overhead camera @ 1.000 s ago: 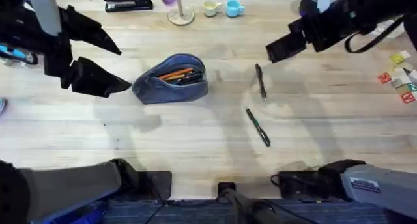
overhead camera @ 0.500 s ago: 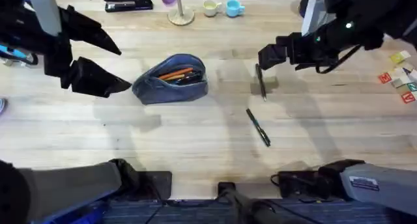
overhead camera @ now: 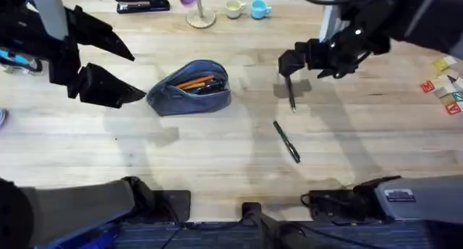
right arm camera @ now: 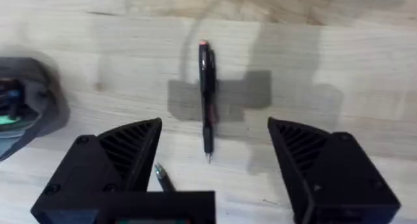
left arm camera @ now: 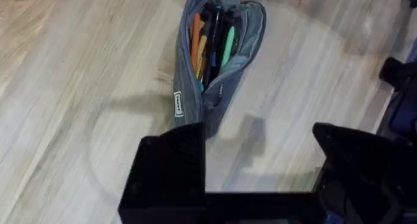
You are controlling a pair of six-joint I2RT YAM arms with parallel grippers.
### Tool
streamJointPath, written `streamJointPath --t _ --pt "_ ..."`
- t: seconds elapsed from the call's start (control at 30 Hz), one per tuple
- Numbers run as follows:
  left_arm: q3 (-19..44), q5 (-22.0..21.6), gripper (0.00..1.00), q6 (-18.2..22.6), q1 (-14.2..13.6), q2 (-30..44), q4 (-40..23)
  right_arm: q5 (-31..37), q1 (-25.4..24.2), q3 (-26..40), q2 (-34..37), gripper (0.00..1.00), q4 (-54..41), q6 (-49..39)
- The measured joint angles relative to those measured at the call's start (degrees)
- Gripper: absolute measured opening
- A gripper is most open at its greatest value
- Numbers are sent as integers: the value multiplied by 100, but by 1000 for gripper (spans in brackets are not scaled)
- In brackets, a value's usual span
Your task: Unzip the bag, pick up the pens from the table one at a time and place them inside, then zip the bag closed.
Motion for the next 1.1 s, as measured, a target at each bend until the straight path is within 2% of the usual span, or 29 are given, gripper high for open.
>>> streamJointPath --t 0.4,0.7,0.77,0.9,1.1 --pt "0 0 994 0 0 -2 -2 39 160 -2 958 997 733 190" --pt "0 1 994 0 0 -2 -8 156 322 23 1254 988 819 321" --pt "0 2 995 0 0 -2 -9 269 355 42 1290 914 808 327" --pt "0 0 996 -1 0 -2 -10 628 386 66 1354 571 781 322" --pt "0 1 995 0 0 -2 -9 849 597 77 1379 112 841 318"
